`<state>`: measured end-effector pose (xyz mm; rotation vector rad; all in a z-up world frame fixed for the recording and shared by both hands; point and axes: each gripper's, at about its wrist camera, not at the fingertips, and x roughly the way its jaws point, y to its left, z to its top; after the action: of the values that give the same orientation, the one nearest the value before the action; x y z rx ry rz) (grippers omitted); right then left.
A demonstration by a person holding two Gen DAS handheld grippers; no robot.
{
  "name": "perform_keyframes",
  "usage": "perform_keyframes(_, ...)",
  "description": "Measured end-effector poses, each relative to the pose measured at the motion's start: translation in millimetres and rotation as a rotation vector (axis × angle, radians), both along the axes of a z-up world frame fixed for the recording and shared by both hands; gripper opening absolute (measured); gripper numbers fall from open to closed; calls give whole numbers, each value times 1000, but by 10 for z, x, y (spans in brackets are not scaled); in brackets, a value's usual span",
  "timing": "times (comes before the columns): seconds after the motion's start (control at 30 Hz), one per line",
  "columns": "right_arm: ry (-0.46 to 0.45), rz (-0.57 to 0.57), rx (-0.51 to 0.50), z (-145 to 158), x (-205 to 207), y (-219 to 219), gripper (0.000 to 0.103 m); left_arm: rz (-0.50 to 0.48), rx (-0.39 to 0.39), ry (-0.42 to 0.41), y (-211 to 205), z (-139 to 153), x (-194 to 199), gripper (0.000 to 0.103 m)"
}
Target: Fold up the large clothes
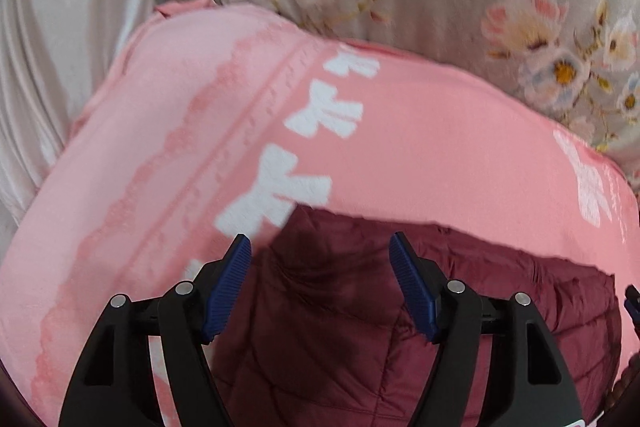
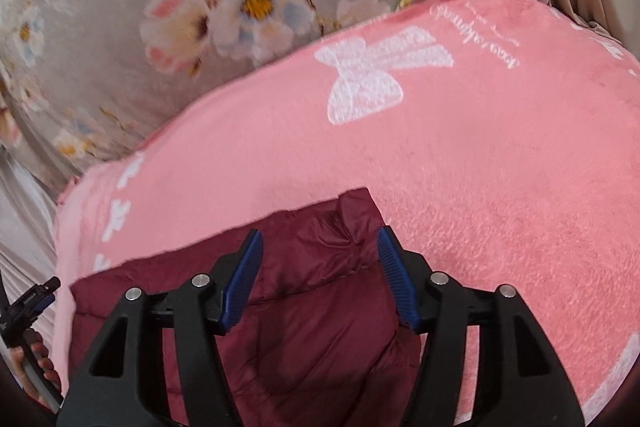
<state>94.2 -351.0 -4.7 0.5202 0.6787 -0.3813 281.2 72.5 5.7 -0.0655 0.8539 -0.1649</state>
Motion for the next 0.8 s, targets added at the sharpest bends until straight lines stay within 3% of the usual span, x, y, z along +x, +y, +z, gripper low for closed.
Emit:
perform_keyframes(0.07, 49, -2, 12, -133, 105, -48, 57, -14, 15, 58, -85, -188, 74, 56)
perform_keyframes(0.1, 64, 0, 22, -195, 140, -66, 52, -16, 18, 83, -108, -263, 102, 50)
perform_keyframes(0.2, 77, -12, 2, -234, 129, -76, 9, -3, 40, 91, -160, -399, 139, 48)
perform_keyframes(0.23, 72, -18, -4, -234, 101, -85, 7, -4, 51, 85, -170, -405, 142, 48)
perform_keyframes(0.5, 115, -35, -82, -443, 58, -63, 4, 2, 131, 19, -271, -621, 131, 54)
perform_keyframes(0.8, 102, -43, -92, -517, 78, -84, 5, 17, 111, -5, -257, -694, 166, 57)
